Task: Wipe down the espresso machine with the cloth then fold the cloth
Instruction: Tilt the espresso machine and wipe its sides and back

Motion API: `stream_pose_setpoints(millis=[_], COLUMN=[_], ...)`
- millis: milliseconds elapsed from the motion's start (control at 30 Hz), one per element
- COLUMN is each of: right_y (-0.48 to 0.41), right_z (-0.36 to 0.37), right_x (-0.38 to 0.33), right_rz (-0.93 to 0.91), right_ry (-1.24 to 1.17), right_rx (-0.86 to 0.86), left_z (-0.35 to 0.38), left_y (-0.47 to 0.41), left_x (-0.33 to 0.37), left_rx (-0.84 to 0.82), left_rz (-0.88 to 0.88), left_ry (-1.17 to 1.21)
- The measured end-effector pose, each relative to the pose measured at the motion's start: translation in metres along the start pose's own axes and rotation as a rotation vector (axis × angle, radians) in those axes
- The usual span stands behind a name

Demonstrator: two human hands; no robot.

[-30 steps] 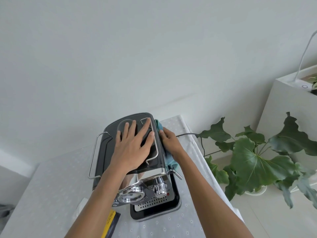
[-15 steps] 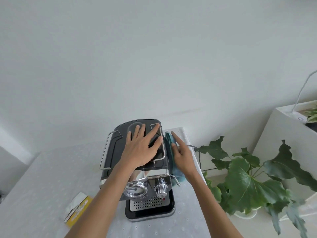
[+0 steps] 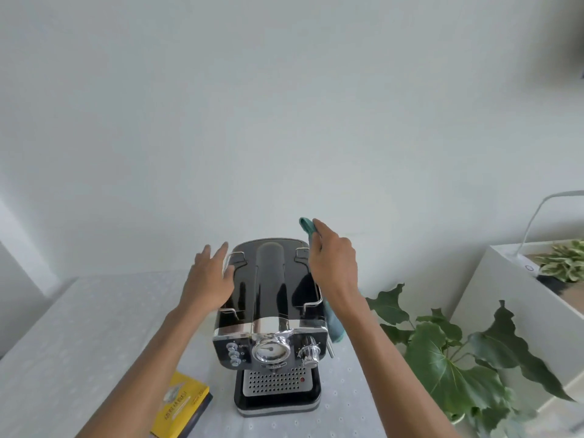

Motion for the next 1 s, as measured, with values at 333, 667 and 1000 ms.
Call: stream_pose_setpoints(millis=[333, 667, 1000], right_y=[0.010, 0.013, 0.006], right_z=[0.049, 0.064, 0.057], right_x=[-0.001, 0.017, 0.016], right_rz=[0.082, 0.080, 0.048], right_ry=[0.454, 0.558, 0.501], right_rx=[-0.152, -0.303, -0.307], left_z=[0.008, 0.007, 0.004], left_y=[0.017, 0.012, 0.012], left_x=[-0.008, -0.002, -0.011], left_rx=[0.011, 0.079, 0.135], left_rz=[0.005, -0.017, -0.153], left_ry=[-0.034, 0.005, 0.190])
Point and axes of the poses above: each hand's wrist, its own y-axis away from the middle knuckle, its own z-axis out of the palm, x = y × z, the point moved 9 cm from there along -y, towards the middle knuckle, and after that the axes turned 7 degrees about -x, right-handed, at the moved point
